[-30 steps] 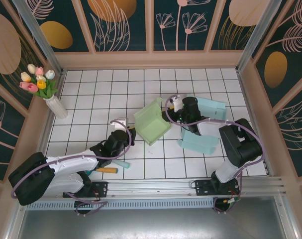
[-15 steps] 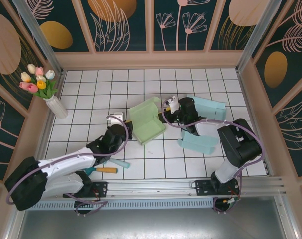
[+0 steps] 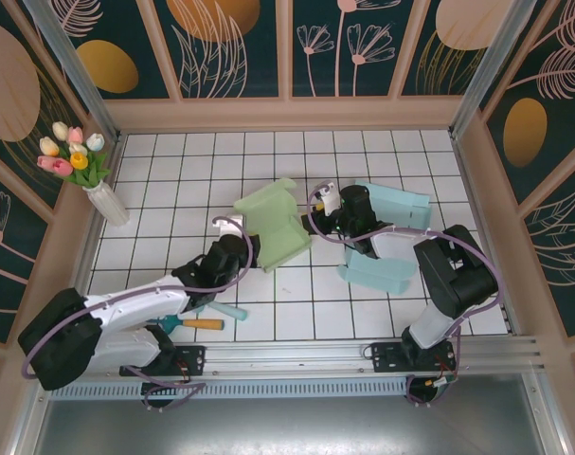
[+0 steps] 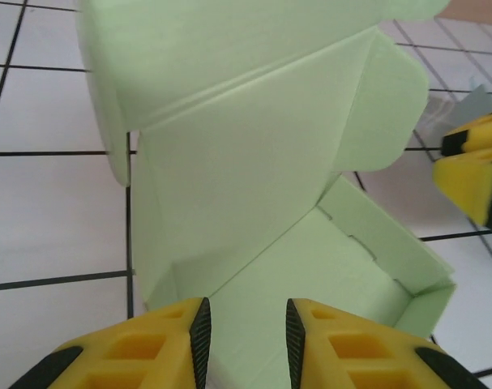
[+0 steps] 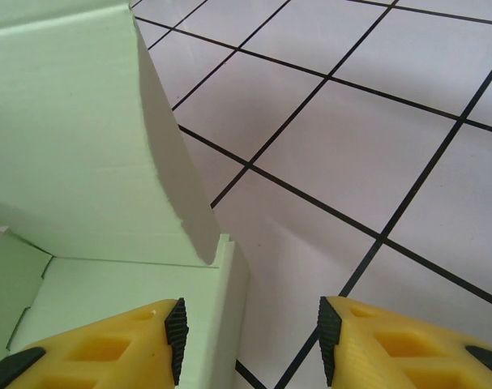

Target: Fold the paper box

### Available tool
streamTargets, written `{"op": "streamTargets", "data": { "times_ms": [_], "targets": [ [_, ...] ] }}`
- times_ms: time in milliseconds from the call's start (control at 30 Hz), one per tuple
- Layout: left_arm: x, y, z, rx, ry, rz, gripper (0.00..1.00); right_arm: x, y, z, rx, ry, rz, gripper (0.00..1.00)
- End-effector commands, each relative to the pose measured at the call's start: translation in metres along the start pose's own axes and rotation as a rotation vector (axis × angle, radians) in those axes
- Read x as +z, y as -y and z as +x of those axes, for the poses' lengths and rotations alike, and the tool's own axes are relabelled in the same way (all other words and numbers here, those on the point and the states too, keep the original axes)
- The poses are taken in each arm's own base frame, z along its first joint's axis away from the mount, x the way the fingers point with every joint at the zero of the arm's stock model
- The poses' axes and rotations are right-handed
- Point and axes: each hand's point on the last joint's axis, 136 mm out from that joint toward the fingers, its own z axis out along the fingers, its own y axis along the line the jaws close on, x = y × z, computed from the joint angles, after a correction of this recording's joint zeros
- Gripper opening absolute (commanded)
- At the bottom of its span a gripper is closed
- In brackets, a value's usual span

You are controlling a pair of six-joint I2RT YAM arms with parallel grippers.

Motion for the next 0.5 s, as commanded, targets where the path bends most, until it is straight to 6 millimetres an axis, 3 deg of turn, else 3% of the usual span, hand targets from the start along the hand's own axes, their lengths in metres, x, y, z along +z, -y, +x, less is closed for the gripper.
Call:
{"op": "streamTargets", "data": {
  "times_ms": [0,233,467],
  "targets": [
    [0.003,-0.010,-0.015,0.034,0.048,-0.086,0.32,0.000,-0.003,-0.009,-0.036,0.018,-0.007,0.50],
    [-0.013,-0.025,-0.025,0.038,0.082,-0.142,0.33,0.002,-0.001,-0.007,-0.038,0.011,-0.001,0.50],
    [-0.018,-0.018,-0.026,0.037,0.084,-0.042,0.37,0.002,-0.002,-0.008,-0.039,0.010,-0.005,0.50]
  ]
}}
